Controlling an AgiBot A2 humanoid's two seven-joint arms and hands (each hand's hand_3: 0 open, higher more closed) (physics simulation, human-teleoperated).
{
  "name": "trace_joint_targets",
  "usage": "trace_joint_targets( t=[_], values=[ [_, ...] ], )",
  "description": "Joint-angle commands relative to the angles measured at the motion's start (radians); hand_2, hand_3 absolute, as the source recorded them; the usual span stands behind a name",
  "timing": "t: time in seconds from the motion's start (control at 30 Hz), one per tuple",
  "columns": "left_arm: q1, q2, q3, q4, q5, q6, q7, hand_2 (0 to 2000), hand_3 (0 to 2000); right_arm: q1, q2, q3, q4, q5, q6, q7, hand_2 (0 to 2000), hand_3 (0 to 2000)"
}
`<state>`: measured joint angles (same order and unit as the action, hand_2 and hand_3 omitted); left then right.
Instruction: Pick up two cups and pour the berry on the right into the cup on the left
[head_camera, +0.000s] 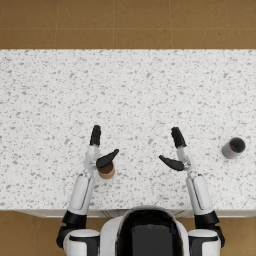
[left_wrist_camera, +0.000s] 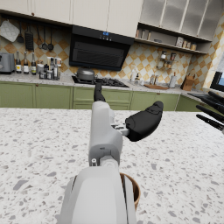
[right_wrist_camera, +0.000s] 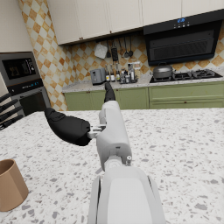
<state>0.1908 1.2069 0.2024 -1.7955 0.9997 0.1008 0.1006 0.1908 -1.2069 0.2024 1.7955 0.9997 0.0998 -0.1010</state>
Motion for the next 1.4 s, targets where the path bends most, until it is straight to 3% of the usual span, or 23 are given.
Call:
trace_joint_targets(
  t=[0.03, 0.67, 0.7, 0.8, 0.9, 0.97, 1.17, 1.4],
  values=[
    [0.000, 0.000, 0.000, 0.000, 0.000, 0.000, 0.000, 0, 0, 0.000, 0.000, 0.000, 0.000, 0.000, 0.000, 0.000, 0, 0],
    [0.002, 0.001, 0.030, 0.016, 0.000, 0.000, 0.000, 0, 0, 0.000, 0.000, 0.000, 0.000, 0.000, 0.000, 0.000, 0, 0],
    [0.001, 0.003, 0.033, 0.018, 0.000, -0.029, -0.028, 0, 0, 0.002, -0.001, 0.030, -0.016, 0.000, 0.000, 0.000, 0, 0],
    [-0.038, -0.006, -0.017, -0.012, 0.000, -0.074, -0.074, 0, 0, -0.009, -0.005, -0.030, -0.002, 0.000, -0.063, 0.064, 0, 0],
    [-0.077, -0.012, -0.076, -0.033, 0.000, -0.091, -0.091, 0, 0, -0.042, -0.003, -0.126, -0.001, 0.000, -0.086, 0.087, 0, 0],
    [-0.104, -0.016, -0.090, -0.057, 0.031, -0.096, -0.096, 0, 0, -0.065, -0.006, -0.194, -0.003, 0.000, -0.093, 0.094, 0, 0],
    [-0.208, -0.034, -0.145, -0.128, 0.210, -0.100, -0.100, 0, 0, -0.147, -0.047, -0.430, 0.031, 0.187, -0.099, 0.100, 0, 0],
    [-0.357, -0.052, -0.193, -0.161, 0.262, -0.101, -0.101, 0, 0, -0.166, -0.073, -0.627, -0.006, 0.363, -0.100, 0.101, 0, 0]
  ],
)
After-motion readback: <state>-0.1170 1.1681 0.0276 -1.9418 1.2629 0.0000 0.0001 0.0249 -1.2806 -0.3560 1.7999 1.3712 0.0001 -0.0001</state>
